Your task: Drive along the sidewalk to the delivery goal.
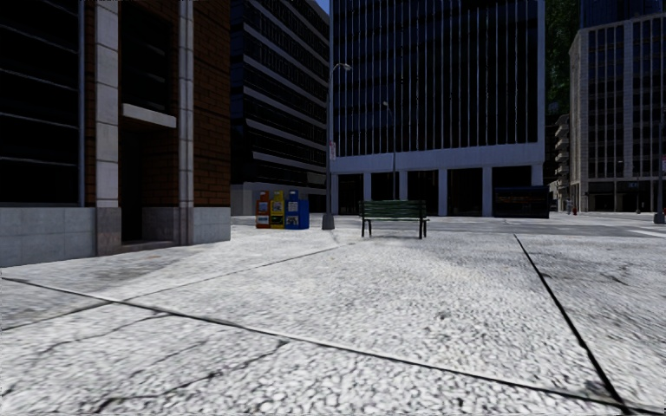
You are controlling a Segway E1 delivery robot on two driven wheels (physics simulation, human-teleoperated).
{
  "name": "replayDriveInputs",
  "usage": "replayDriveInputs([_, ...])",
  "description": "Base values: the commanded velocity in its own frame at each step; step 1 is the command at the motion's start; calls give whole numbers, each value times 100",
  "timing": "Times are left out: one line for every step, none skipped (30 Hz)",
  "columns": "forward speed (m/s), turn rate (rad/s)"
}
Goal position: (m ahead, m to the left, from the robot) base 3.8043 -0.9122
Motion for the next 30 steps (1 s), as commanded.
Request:
replayDriveInputs([200, 0])
replayDriveInputs([200, 0])
replayDriveInputs([200, 0])
replayDriveInputs([200, 0])
replayDriveInputs([200, 0])
replayDriveInputs([200, 0])
replayDriveInputs([200, 0])
replayDriveInputs([200, 0])
replayDriveInputs([200, 0])
replayDriveInputs([200, -24])
replayDriveInputs([200, -24])
replayDriveInputs([200, -24])
replayDriveInputs([200, -25])
replayDriveInputs([200, -31])
replayDriveInputs([200, -38])
replayDriveInputs([200, -40])
replayDriveInputs([200, -40])
replayDriveInputs([200, -41])
replayDriveInputs([199, -41])
replayDriveInputs([196, -41])
replayDriveInputs([192, -41])
replayDriveInputs([192, -41])
replayDriveInputs([182, -41])
replayDriveInputs([164, -41])
replayDriveInputs([148, -42])
replayDriveInputs([137, -42])
replayDriveInputs([137, -42])
replayDriveInputs([133, -43])
replayDriveInputs([132, -43])
replayDriveInputs([131, -43])
